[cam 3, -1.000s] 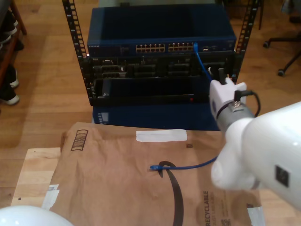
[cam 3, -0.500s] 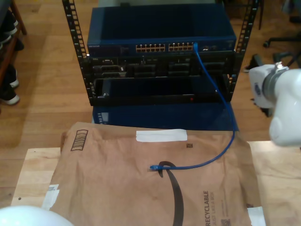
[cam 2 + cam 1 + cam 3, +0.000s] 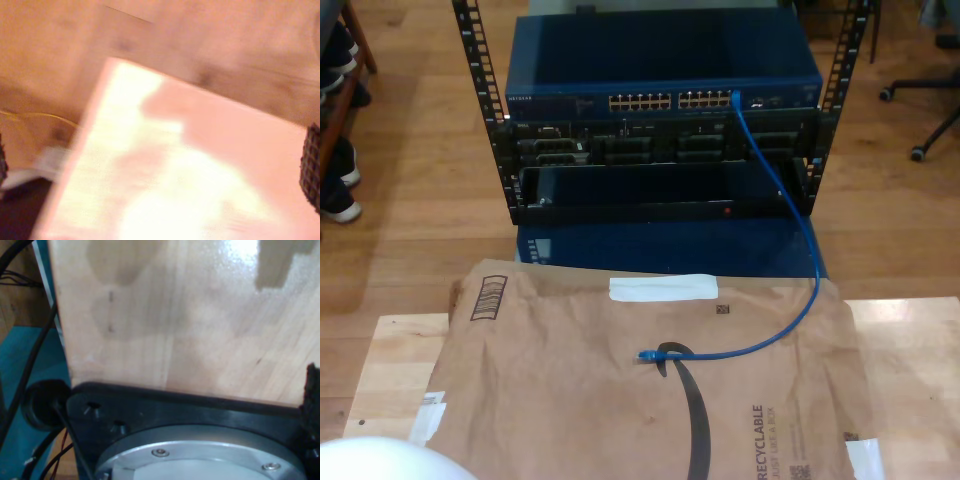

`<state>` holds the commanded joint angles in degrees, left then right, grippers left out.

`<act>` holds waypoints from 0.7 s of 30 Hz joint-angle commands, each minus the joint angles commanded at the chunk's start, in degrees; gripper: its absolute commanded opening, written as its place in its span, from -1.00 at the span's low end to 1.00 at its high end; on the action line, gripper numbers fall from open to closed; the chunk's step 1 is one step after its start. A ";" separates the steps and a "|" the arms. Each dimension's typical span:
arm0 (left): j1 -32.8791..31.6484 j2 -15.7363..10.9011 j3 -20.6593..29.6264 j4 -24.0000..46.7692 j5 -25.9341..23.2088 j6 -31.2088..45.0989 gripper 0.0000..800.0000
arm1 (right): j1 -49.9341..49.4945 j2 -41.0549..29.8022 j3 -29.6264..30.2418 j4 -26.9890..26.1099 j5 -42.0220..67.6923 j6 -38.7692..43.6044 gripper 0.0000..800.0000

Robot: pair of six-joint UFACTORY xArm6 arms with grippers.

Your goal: Grab the cable and plug it in

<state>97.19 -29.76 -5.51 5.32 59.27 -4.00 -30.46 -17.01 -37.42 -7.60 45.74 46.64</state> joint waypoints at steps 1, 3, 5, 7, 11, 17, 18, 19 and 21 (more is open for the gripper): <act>0.00 0.00 0.00 0.00 0.00 0.00 1.00 | -1.85 -1.58 1.23 0.09 2.90 -1.85 0.99; 0.00 0.00 0.00 0.09 0.00 0.00 1.00 | -5.19 -5.63 4.04 0.09 8.79 -5.27 0.99; 0.00 0.00 0.00 0.00 0.00 0.00 1.00 | -9.49 -9.85 7.47 0.00 13.01 -8.97 0.99; 0.00 0.00 0.00 0.09 0.00 0.00 1.00 | -13.71 -14.51 10.55 0.09 15.38 -12.84 0.99; 0.09 0.00 0.00 0.00 0.00 0.00 1.00 | -22.24 -21.98 16.44 -0.35 16.70 -20.31 0.99; 0.00 0.00 0.00 0.00 0.00 0.00 1.00 | -34.20 -25.49 21.63 -0.26 16.88 -30.15 0.99; 0.00 0.00 0.00 0.00 0.00 0.00 1.00 | -35.60 -25.76 22.51 -0.26 16.88 -31.21 0.99; 0.00 0.00 0.00 0.00 0.00 0.00 1.00 | -37.10 -25.85 23.65 -0.26 16.88 -32.09 0.99; 0.00 0.00 0.00 0.00 0.00 0.00 1.00 | -39.47 -25.85 26.02 -0.35 16.53 -33.76 0.99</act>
<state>97.19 -29.76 -5.51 5.32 59.27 -4.00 -69.93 -42.86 -11.40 -7.96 62.26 12.88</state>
